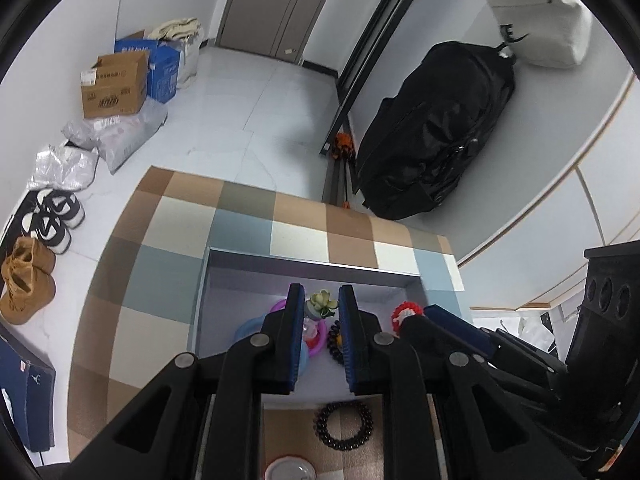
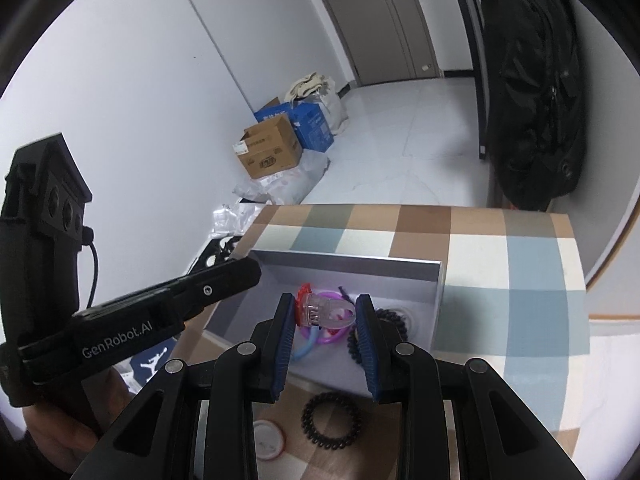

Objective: Organize jewelry
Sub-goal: 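Carry the figurine and ring into the grey box and open both grippers, then withdraw both grippers from the grey box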

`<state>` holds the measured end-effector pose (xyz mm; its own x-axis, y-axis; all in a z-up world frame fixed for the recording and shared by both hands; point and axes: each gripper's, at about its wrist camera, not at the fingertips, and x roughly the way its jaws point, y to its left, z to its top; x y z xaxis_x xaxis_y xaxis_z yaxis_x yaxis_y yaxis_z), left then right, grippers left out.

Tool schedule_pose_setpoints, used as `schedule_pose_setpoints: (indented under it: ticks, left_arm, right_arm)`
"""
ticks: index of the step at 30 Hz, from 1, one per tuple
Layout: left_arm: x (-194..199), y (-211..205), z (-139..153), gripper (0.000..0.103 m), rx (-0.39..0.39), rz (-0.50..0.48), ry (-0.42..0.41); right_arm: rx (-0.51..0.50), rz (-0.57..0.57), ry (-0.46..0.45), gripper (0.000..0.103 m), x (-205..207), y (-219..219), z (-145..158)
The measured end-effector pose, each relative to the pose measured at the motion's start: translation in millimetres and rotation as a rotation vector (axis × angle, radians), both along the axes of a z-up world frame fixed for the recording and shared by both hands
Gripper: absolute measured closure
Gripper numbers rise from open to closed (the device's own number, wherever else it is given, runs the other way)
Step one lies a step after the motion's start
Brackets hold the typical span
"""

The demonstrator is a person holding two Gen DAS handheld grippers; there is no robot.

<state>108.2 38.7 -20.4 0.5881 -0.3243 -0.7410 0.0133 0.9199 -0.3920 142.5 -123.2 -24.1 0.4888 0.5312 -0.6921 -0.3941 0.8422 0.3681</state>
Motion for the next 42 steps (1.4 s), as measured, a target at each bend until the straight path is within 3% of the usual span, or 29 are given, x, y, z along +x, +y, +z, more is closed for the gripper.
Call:
schedule_pose_setpoints:
  ticks: [8, 22, 25, 26, 27, 28, 29, 32, 34, 36, 38, 42]
  left_arm:
    - [10, -3, -13, 0.091, -0.026, -0.001, 0.062]
    - [16, -2, -12, 0.090, -0.069, 0.004, 0.083]
    - [18, -4, -11, 0.079, -0.076, -0.009, 0.096]
    - [17, -4, -11, 0.075, -0.086, -0.009, 0.093]
    - [15, -4, -11, 0.062, -0.098, -0.013, 0.089]
    - [14, -4, -10, 0.047, -0.103, -0.017, 0.084]
    - [12, -5, -9, 0.043, -0.097, -0.014, 0.076]
    - [9, -5, -6, 0.043, -0.080, -0.003, 0.052]
    - [10, -3, -7, 0.043, -0.081, 0.006, 0.059]
    - [10, -3, -7, 0.043, -0.070, 0.015, 0.060]
    - [9, -3, -6, 0.043, -0.046, 0.024, 0.058]
    - [6, -2, -6, 0.042, -0.007, 0.041, 0.059]
  right_arm:
    - [0.033, -0.014, 0.045, 0.074, 13, -7, -9]
    - [0.075, -0.042, 0.118, 0.072, 22, -13, -18]
    - [0.076, -0.064, 0.112, 0.070, 22, -17, -16]
    - [0.082, -0.076, 0.115, 0.062, 23, -20, -15]
    - [0.096, -0.087, 0.117, 0.056, 23, -23, -16]
    - [0.105, -0.094, 0.116, 0.055, 22, -25, -15]
    - [0.111, -0.105, 0.114, 0.054, 22, -27, -15]
    - [0.120, -0.113, 0.103, 0.054, 21, -30, -11]
    - [0.112, -0.119, 0.085, 0.044, 20, -31, -8]
    - [0.102, -0.130, 0.066, 0.026, 18, -33, -6]
    - [0.093, -0.137, 0.068, 0.017, 19, -34, -6]
    - [0.081, -0.142, 0.081, 0.011, 20, -35, -10]
